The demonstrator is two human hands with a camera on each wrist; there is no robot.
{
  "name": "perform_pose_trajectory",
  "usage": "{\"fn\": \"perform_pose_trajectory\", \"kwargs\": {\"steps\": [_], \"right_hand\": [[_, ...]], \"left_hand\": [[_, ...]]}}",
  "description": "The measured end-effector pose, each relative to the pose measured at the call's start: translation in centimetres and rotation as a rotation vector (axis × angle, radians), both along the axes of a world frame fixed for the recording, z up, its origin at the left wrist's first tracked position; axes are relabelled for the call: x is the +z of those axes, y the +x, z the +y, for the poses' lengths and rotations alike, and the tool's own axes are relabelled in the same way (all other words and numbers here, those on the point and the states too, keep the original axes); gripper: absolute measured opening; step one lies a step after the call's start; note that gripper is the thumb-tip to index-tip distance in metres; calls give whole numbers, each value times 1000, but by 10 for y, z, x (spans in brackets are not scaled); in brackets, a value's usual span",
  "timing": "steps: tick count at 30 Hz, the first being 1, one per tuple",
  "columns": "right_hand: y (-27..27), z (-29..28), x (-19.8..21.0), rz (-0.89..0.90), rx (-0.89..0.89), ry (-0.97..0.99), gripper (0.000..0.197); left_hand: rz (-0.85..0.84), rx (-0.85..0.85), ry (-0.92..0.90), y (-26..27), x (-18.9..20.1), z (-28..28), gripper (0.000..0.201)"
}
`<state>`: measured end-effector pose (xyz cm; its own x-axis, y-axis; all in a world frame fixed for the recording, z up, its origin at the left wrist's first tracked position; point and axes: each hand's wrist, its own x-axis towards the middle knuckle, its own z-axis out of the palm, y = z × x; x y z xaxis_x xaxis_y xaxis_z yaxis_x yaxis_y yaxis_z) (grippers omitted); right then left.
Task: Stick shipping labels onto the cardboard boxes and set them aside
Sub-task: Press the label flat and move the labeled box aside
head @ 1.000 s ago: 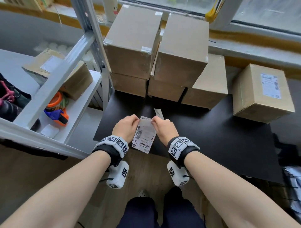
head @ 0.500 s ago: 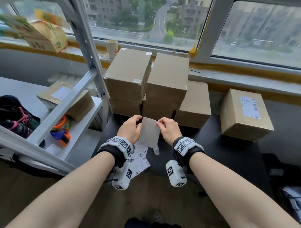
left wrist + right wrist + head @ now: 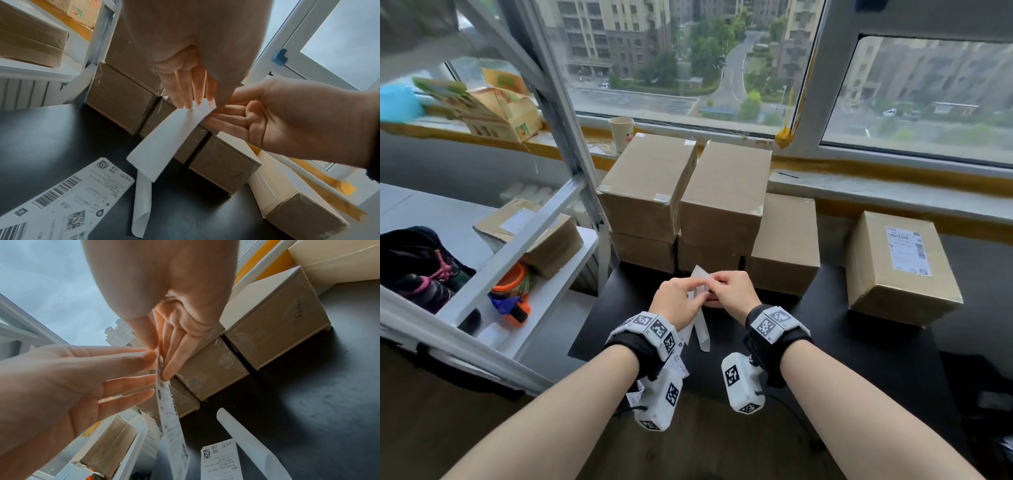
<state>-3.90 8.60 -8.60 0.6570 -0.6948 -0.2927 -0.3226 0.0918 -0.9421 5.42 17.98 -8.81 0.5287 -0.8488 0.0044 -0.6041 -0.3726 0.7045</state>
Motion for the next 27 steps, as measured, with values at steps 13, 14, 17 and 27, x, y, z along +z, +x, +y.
{"fn": "perform_pose_trajectory", "kwargs": {"steps": [13, 14, 17, 27], "right_hand": [[-9, -3, 7, -95, -54, 123, 24], [-9, -3, 6, -96, -63, 119, 24], [-10, -2, 5, -99, -79, 115, 24], [-12, 3, 4, -68, -94, 73, 24]], "left_hand": [[158, 23, -78, 4, 2, -17, 18], [163, 19, -79, 5, 2, -18, 18], [164, 14, -90, 4, 6, -19, 17], [176, 13, -89, 7, 4, -22, 17]]}}
